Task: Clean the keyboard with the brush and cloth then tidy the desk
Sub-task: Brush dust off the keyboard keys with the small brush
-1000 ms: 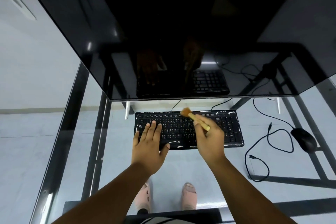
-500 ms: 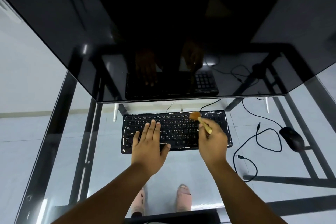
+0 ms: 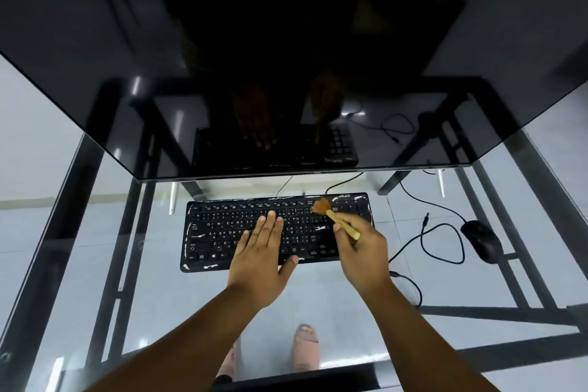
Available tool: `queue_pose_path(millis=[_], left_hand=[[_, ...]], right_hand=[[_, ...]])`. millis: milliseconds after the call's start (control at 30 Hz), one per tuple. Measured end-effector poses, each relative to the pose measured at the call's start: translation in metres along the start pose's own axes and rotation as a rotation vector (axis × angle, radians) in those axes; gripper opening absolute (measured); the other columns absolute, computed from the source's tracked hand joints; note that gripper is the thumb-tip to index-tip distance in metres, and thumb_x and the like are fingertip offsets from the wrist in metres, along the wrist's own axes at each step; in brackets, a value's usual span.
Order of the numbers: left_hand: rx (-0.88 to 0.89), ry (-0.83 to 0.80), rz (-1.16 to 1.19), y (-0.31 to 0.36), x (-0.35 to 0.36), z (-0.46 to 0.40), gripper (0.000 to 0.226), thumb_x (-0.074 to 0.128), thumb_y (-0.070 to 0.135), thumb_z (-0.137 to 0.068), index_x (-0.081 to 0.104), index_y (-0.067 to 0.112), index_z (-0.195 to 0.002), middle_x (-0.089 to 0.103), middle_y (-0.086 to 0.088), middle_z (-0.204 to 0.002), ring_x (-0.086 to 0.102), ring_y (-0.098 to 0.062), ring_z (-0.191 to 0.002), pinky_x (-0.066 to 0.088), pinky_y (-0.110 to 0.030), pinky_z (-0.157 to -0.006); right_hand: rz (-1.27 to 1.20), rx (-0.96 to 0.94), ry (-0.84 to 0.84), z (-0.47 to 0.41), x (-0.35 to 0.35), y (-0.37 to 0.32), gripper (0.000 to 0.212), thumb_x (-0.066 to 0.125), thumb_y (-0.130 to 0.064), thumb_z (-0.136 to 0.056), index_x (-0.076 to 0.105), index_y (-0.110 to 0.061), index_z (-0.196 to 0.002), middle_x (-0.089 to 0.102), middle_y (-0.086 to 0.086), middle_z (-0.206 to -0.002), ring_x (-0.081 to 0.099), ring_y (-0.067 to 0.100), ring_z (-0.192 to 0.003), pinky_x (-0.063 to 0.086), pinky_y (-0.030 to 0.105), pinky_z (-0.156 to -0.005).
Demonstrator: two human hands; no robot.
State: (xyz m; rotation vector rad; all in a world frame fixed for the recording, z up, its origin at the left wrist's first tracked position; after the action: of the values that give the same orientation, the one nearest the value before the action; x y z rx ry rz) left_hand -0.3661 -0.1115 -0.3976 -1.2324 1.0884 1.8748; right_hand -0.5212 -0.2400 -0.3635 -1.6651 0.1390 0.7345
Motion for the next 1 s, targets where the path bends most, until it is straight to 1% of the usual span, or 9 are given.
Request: queue_pose_path(millis=[133, 233, 433, 500, 600, 667, 767, 933, 1000], left_hand=[[0.001, -0.001, 0.016, 0.009, 0.003, -0.005, 0.081, 0.011, 0.065, -0.087, -0.007, 0.022, -0.154, -0.018, 0.007, -0.159, -0.018, -0.01, -0.145, -0.009, -0.032, -0.116], [0.001, 0.003, 0.016, 0.015, 0.004, -0.008, 0.084, 0.008, 0.066, -0.084, -0.005, 0.022, -0.154, -0.016, 0.007, -0.16, -0.018, -0.009, -0.145, -0.009, -0.032, -0.115], [-0.023, -0.017, 0.001, 0.022, 0.007, -0.014, 0.09, -0.001, 0.069, -0.077, -0.005, 0.022, -0.154, -0.016, 0.007, -0.16, -0.016, -0.011, -0.146, -0.009, -0.031, -0.115], [-0.03, -0.017, -0.013, 0.022, 0.009, -0.015, 0.09, -0.001, 0.069, -0.077, -0.004, 0.021, -0.154, -0.016, 0.006, -0.16, -0.016, -0.011, -0.147, -0.009, -0.032, -0.115], [-0.045, -0.014, -0.027, 0.023, 0.011, -0.016, 0.09, -0.001, 0.069, -0.078, -0.003, 0.021, -0.154, -0.017, 0.005, -0.16, -0.016, -0.012, -0.147, -0.008, -0.033, -0.116], [-0.047, -0.012, -0.03, 0.024, 0.012, -0.016, 0.089, 0.001, 0.069, -0.079, -0.002, 0.021, -0.154, -0.017, 0.006, -0.16, -0.015, -0.012, -0.147, -0.007, -0.033, -0.116], [-0.06, -0.001, -0.02, 0.024, 0.012, -0.016, 0.089, 0.002, 0.069, -0.08, 0.001, 0.021, -0.155, -0.014, 0.006, -0.16, -0.013, -0.012, -0.147, -0.005, -0.034, -0.117], [-0.081, 0.02, 0.006, 0.027, 0.014, -0.015, 0.09, 0.004, 0.07, -0.08, 0.006, 0.019, -0.155, -0.01, 0.005, -0.161, -0.011, -0.013, -0.148, -0.004, -0.035, -0.118], [-0.087, 0.02, 0.005, 0.027, 0.014, -0.015, 0.091, 0.003, 0.07, -0.08, 0.006, 0.019, -0.155, -0.01, 0.005, -0.161, -0.01, -0.013, -0.148, -0.003, -0.036, -0.119]], right_hand=[[-0.013, 0.063, 0.135, 0.001, -0.014, 0.011, 0.02, 0.06, -0.016, -0.092, 0.069, -0.022, -0.109, 0.073, -0.006, -0.096, 0.064, 0.012, -0.079, 0.054, 0.03, -0.071], [-0.015, 0.021, 0.057, 0.001, -0.016, 0.01, 0.022, 0.061, -0.014, -0.092, 0.07, -0.022, -0.11, 0.073, -0.01, -0.098, 0.064, 0.007, -0.075, 0.05, 0.021, -0.067], [-0.009, 0.067, 0.12, -0.008, -0.032, 0.021, 0.02, 0.06, -0.017, -0.093, 0.07, -0.02, -0.111, 0.073, -0.008, -0.102, 0.067, 0.01, -0.089, 0.056, 0.032, -0.079], [0.013, 0.023, 0.043, -0.008, -0.029, 0.019, 0.021, 0.061, -0.017, -0.092, 0.07, -0.021, -0.111, 0.073, -0.01, -0.103, 0.067, 0.008, -0.089, 0.056, 0.032, -0.078], [0.1, 0.083, 0.157, -0.007, -0.037, 0.029, 0.02, 0.059, -0.019, -0.092, 0.069, -0.022, -0.109, 0.073, -0.006, -0.098, 0.067, 0.016, -0.082, 0.057, 0.039, -0.074], [0.049, 0.107, 0.175, -0.005, -0.04, 0.03, 0.019, 0.059, -0.02, -0.092, 0.069, -0.023, -0.108, 0.072, -0.007, -0.094, 0.065, 0.015, -0.078, 0.056, 0.036, -0.07], [0.01, 0.046, 0.04, 0.0, -0.032, 0.023, 0.018, 0.061, -0.019, -0.092, 0.069, -0.026, -0.106, 0.071, -0.011, -0.084, 0.061, 0.011, -0.067, 0.052, 0.031, -0.06], [0.076, 0.096, 0.161, 0.0, -0.043, 0.036, 0.017, 0.058, -0.023, -0.093, 0.067, -0.024, -0.107, 0.073, -0.003, -0.09, 0.062, 0.014, -0.072, 0.056, 0.036, -0.068], [0.013, 0.066, 0.086, -0.001, -0.042, 0.033, 0.017, 0.059, -0.023, -0.093, 0.067, -0.025, -0.108, 0.071, -0.008, -0.087, 0.06, 0.01, -0.07, 0.052, 0.031, -0.064]])
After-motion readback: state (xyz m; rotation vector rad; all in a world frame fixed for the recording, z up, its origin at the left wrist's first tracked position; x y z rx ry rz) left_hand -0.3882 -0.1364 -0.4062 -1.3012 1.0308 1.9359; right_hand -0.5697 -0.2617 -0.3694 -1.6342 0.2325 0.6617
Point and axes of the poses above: each hand's wrist, its own z-axis away from the middle knuckle, its own x-axis out of the palm, y = z × x, the point moved 4 cm from there along -z, towards the middle knuckle
